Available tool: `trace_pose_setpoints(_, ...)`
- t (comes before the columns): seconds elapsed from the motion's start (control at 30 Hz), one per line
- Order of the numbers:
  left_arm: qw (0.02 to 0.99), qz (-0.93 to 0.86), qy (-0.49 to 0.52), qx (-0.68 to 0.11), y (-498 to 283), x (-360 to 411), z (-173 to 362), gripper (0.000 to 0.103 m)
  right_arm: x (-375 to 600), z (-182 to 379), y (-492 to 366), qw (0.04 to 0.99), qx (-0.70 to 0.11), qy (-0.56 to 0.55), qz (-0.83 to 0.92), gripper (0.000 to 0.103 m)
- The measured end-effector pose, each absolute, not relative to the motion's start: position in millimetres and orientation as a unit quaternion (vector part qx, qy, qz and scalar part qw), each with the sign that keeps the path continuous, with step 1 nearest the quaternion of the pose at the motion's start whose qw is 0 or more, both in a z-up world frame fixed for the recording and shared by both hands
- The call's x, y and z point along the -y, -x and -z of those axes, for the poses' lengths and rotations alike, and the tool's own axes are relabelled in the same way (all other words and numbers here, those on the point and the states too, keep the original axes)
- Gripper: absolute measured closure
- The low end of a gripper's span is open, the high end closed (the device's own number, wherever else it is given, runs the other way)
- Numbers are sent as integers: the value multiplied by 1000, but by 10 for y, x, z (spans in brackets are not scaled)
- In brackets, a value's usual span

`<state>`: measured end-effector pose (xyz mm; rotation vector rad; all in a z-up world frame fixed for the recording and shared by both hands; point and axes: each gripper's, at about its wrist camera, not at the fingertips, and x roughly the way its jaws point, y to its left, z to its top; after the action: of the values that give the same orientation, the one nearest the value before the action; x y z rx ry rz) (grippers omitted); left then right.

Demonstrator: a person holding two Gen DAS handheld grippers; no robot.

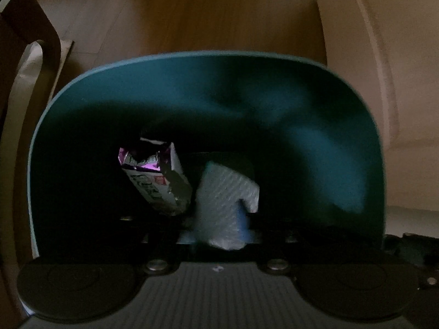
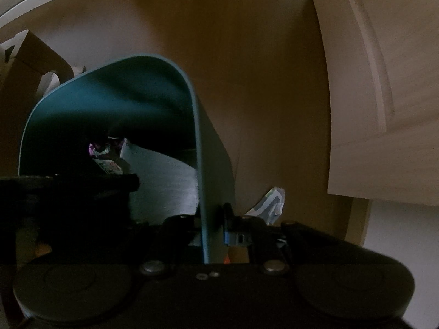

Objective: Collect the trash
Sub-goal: 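Lift the bubble-wrap sheet with the left tool and release it into the bin, then lower the left tool and grasp the white wad on the floor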

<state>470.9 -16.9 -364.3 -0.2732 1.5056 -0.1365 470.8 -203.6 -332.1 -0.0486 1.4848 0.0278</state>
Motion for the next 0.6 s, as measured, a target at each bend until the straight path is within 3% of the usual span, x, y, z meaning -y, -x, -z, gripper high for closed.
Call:
trace_pose_setpoints(0.03,724,60,122,-676,-4698,153,3636,31,2037,3325,-4712,737,-675,22,-13,93)
trace_pose_setpoints(0.07,733,60,121,-667,-4693,145,3599,26,2030,3321,-4716,738,-674,24,-13,93)
trace_pose_setpoints(0.3,755,88,109,-640,-4642,54,3317,26,2039,3356,-4756,740,-672,20,-4,93)
trace_pose_setpoints(0.6,784,108,126,-598,-4447,-619,2879,26,2211,3492,-4919,743,-668,21,24,93)
